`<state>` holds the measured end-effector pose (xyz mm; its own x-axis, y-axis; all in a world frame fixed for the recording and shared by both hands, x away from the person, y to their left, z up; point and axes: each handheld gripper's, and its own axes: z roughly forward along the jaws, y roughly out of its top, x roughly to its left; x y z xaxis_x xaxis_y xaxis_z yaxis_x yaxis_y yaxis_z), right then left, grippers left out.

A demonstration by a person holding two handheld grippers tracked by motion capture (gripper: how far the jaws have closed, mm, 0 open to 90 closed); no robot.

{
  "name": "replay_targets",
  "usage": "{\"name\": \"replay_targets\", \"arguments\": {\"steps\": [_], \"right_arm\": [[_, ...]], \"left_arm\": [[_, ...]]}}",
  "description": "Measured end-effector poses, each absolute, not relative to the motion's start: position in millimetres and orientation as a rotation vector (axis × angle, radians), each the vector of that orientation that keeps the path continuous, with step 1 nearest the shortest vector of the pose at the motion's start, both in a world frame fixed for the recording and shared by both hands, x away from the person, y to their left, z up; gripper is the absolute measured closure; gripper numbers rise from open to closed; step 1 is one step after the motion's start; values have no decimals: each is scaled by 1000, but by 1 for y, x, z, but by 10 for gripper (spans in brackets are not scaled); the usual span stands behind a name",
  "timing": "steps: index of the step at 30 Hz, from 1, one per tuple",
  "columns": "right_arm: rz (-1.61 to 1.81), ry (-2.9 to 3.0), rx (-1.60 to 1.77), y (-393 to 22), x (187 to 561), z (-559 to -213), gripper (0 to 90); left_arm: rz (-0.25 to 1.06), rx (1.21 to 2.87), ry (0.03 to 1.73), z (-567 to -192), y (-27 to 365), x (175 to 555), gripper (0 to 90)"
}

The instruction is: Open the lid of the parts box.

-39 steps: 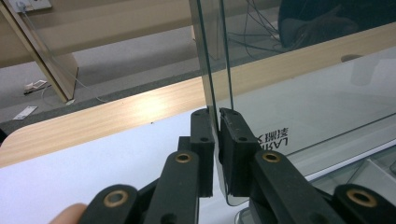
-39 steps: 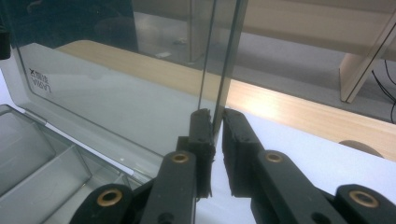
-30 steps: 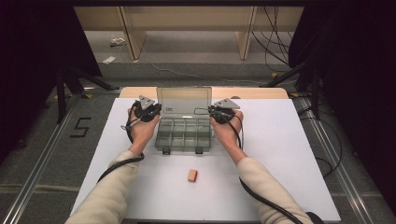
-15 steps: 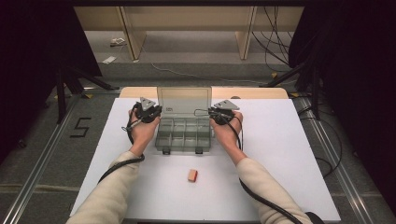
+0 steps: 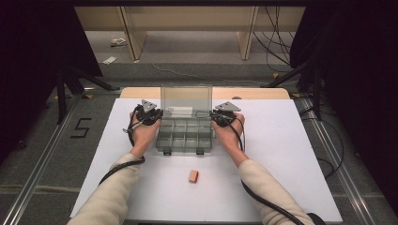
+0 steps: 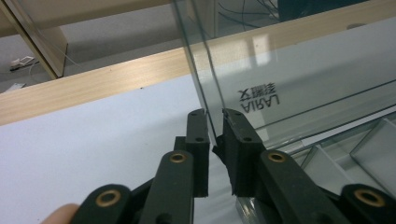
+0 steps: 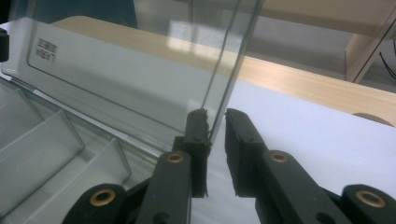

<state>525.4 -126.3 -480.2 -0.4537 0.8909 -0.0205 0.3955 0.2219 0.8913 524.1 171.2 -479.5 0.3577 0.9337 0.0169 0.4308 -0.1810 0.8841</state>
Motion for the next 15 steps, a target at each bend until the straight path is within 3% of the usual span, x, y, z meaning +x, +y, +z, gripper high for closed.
{"name": "replay_targets", "arguments": {"steps": [6,15], "right_arm": [[1212,1995,1160,-131,521,-476,661],[1323,2117,1045,-140,504,-473,354]], "left_arm": [[670,1749,1215,-470,175,516,607],[527,1813,1179,-460,174,495,176]]}}
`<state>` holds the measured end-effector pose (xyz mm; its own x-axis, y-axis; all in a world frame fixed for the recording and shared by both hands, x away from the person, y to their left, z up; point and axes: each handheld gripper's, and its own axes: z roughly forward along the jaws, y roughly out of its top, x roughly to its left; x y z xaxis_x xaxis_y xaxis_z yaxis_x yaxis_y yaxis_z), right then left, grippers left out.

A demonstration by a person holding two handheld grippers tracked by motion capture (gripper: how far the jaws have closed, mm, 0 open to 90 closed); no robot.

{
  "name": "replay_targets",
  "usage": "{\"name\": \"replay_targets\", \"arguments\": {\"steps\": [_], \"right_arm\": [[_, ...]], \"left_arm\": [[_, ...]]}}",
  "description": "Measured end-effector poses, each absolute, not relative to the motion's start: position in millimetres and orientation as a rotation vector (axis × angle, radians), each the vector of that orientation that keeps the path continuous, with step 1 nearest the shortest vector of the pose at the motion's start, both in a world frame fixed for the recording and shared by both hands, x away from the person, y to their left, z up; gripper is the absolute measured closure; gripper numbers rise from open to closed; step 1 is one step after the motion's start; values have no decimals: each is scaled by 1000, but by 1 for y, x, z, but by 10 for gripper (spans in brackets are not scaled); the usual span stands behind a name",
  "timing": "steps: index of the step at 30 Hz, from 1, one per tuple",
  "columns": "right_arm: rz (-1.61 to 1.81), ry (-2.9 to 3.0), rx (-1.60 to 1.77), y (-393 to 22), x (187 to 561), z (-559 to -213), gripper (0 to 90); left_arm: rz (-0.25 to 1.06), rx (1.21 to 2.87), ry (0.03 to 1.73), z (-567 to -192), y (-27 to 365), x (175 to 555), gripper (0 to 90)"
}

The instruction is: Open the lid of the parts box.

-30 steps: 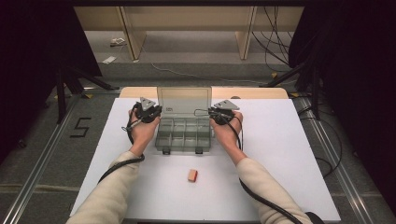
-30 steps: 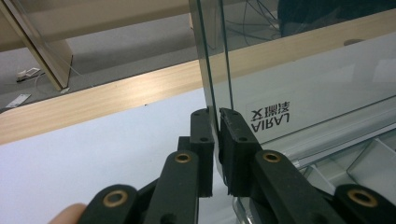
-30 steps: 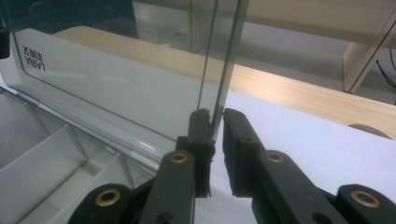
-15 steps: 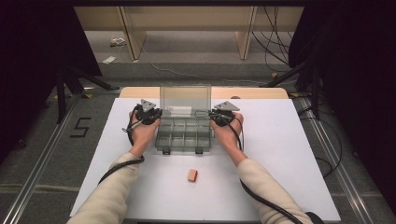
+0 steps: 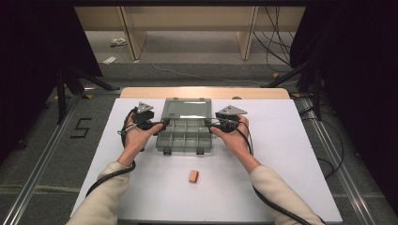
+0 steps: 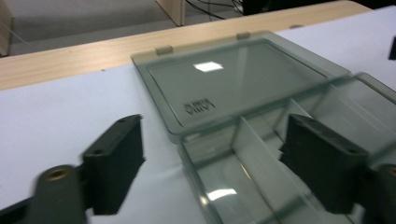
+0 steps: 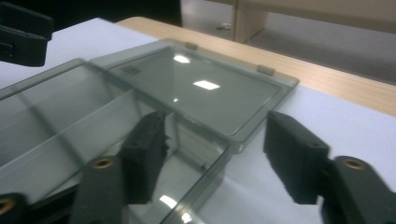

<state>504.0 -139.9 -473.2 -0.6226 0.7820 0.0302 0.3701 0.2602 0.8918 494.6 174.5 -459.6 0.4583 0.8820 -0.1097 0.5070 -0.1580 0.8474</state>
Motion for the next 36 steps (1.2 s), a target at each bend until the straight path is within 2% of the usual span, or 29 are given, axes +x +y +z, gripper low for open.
{"name": "replay_targets", "arguments": {"steps": [6,9,23,36], "right_arm": [[1356,2178,978,-145,491,-467,273],[1357,2205,941,-147,483,-465,262],[1401,2280,856,-158,444,-462,248],[1414,2341,804,-165,414,-465,249]], "left_arm": [[494,1863,1138,-461,175,479,25],[487,1884,1122,-463,177,470,0],[496,1891,1074,-460,184,439,0],[505,1902,1060,-460,183,434,0]]}}
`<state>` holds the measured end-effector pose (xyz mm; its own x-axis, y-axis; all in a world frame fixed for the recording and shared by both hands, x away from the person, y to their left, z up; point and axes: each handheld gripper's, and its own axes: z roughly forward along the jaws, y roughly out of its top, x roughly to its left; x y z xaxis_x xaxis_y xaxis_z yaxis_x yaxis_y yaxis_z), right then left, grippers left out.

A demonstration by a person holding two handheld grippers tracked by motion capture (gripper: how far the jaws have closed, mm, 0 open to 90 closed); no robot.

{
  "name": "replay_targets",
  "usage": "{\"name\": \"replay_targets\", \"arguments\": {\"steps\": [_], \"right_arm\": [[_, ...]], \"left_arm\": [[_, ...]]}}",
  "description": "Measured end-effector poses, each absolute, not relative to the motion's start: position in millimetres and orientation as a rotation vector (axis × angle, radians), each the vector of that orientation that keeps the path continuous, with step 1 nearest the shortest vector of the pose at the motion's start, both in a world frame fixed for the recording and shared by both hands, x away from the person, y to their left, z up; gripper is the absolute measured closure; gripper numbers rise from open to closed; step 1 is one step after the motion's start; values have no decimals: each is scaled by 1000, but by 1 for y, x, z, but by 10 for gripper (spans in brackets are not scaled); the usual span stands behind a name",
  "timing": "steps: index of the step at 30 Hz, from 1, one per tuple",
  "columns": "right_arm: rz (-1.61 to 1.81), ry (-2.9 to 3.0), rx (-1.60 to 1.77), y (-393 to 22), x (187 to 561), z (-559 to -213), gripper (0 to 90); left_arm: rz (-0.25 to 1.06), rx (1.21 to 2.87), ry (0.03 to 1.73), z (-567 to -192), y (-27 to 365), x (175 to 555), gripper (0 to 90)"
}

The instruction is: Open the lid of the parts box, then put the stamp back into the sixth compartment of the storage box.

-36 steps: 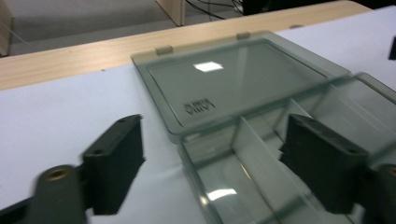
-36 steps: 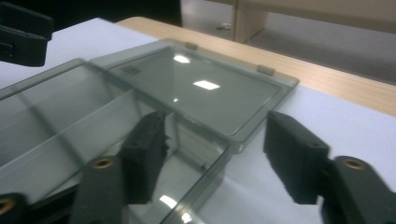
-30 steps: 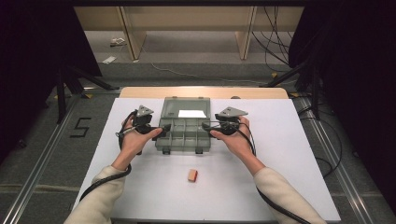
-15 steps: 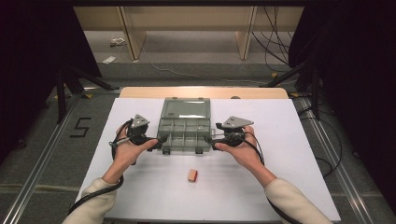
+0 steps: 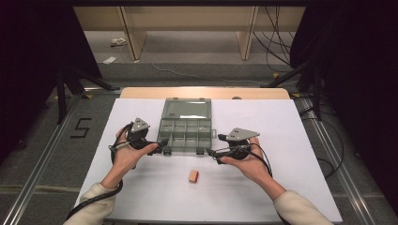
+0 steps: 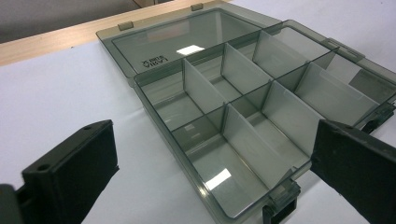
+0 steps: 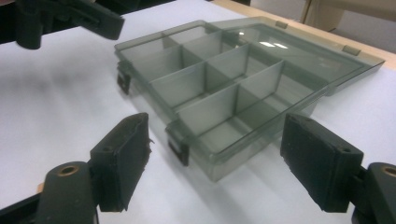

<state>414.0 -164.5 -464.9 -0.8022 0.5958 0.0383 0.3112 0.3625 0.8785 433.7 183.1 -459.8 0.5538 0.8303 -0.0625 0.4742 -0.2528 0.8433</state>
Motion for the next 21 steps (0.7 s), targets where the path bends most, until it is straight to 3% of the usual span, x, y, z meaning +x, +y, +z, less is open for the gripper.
{"name": "replay_targets", "arguments": {"steps": [21], "right_arm": [[1436,2458,700,-148,394,-473,255]], "left_arm": [[511,1895,1066,-458,184,435,0]]}}
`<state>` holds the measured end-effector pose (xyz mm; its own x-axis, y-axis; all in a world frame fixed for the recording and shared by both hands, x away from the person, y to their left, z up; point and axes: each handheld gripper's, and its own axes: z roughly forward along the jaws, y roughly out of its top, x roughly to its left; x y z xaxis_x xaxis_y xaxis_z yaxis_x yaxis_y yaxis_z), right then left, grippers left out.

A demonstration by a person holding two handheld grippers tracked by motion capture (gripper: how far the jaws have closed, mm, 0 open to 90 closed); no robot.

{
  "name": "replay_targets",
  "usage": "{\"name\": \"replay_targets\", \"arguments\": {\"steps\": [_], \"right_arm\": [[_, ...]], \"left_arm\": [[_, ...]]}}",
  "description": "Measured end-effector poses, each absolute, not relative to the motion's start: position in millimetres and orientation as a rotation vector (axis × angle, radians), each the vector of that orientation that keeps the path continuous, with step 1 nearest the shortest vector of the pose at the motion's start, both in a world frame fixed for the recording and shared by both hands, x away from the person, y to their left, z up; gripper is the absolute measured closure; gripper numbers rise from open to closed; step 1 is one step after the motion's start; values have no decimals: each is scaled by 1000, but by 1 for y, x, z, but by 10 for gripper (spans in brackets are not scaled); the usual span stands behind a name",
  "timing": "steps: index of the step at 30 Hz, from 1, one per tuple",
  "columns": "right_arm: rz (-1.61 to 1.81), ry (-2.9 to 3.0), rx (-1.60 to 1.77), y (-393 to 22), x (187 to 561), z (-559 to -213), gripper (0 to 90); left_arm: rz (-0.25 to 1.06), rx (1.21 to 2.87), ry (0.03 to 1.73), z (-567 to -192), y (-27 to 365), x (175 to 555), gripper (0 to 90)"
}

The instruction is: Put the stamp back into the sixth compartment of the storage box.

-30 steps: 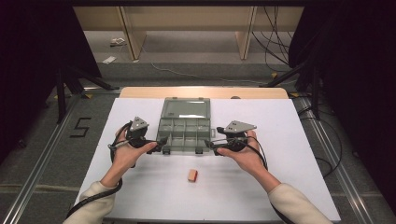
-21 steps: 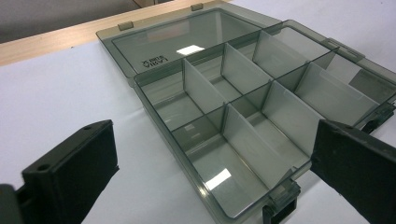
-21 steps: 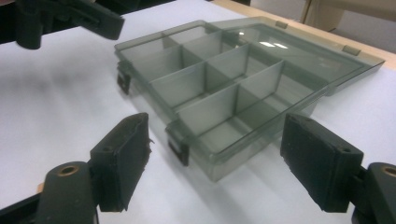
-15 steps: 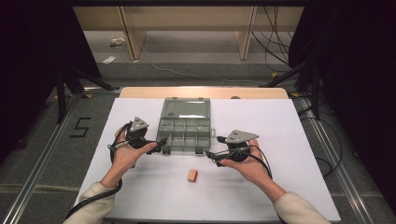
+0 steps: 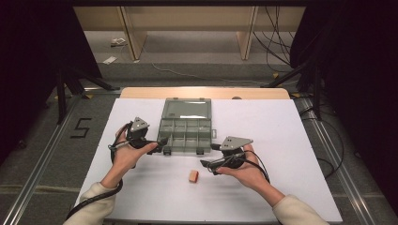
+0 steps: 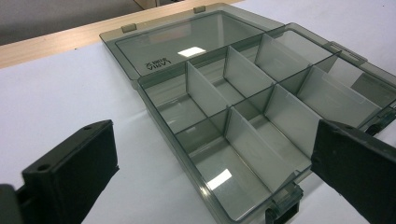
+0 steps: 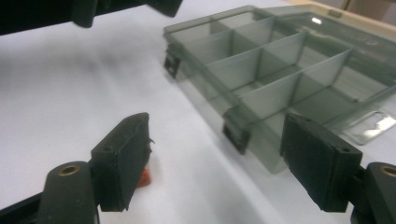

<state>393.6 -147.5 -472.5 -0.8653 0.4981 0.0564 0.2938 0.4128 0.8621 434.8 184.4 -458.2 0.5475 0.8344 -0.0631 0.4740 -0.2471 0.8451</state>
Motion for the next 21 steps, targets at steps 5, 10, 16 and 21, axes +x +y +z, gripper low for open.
{"name": "replay_targets", "arguments": {"steps": [5,10,16,21], "right_arm": [[1433,2514,656,-136,386,-478,258],[1426,2566,615,-124,379,-483,263],[1393,2631,581,-113,375,-491,272],[1342,2672,550,-108,374,-496,289]], "left_arm": [[516,1893,1068,-457,185,434,0],[514,1890,1068,-457,185,434,0],[517,1891,1065,-456,185,435,0],[517,1888,1072,-457,186,435,0]]}}
